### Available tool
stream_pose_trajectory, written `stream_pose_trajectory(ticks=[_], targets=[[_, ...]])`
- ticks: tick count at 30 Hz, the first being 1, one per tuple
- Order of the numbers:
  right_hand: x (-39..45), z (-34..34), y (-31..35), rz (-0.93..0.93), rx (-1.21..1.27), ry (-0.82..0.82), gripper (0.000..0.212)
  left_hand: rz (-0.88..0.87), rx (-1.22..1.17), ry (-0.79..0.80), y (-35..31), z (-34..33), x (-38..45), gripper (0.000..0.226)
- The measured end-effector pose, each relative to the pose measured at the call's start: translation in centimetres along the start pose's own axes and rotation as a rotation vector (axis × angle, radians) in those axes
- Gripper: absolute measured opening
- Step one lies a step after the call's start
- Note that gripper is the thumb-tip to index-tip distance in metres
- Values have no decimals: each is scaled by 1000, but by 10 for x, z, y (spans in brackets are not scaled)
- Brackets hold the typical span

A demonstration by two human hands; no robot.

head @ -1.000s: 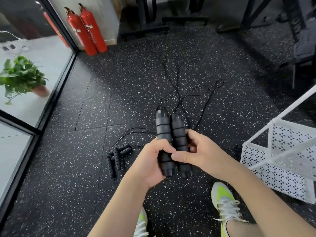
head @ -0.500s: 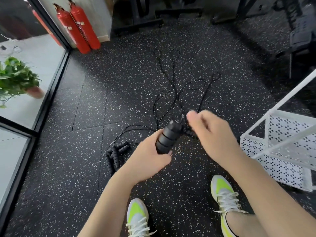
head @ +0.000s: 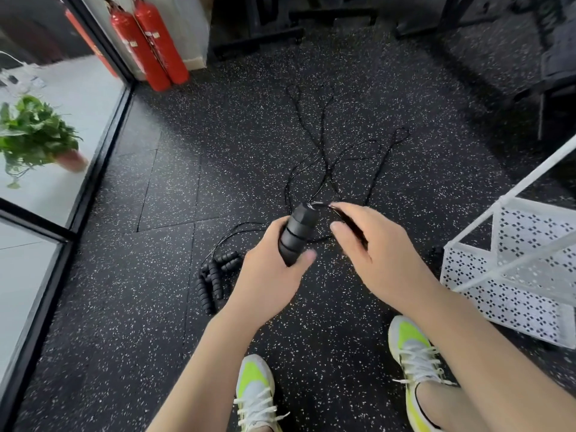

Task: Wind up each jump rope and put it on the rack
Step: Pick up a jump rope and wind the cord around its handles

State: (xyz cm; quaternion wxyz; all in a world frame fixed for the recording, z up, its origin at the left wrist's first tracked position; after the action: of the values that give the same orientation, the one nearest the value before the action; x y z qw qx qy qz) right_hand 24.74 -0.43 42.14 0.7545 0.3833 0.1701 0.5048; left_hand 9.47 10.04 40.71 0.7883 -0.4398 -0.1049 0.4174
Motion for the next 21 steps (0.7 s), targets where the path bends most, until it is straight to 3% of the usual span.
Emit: stream_pose_trajectory(ticks=[2, 6, 11, 14, 16, 19, 21], targets=[[-2, -1, 9, 91, 55, -153, 39, 65, -239, 17, -7, -4, 0, 25], [-8, -7, 21, 194, 110, -294, 34, 160, -737, 72, -18, -19, -1, 42], [-13, -18, 28, 304, 89, -190, 34, 246, -1207, 47, -23, -12, 5, 47], [-19, -29, 27, 340, 75, -94, 37, 217, -1443, -29, -25, -1, 10, 19], [-23, -35, 27, 342, 67, -44, 39, 185, -1542, -51, -24, 7, 13, 11], [-27, -40, 25, 310, 46, -7, 44, 180, -1626, -80, -19, 14, 18, 28], [-30, -43, 26, 290, 35, 28, 49, 179, -1642, -131, -19, 15, 18, 24]])
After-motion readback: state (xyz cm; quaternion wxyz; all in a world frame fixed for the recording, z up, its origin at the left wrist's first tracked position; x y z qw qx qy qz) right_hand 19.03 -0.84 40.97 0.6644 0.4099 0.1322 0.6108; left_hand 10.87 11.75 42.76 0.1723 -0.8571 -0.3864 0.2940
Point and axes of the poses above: each hand's wrist, its own x-axis towards the middle knuckle, its own z-axis out of the back of the hand, y = z × x, the point moved 3 cm from there along x, towards the middle knuckle, and after that the axes turned 2 degrees about y, right-handed, at the moved point
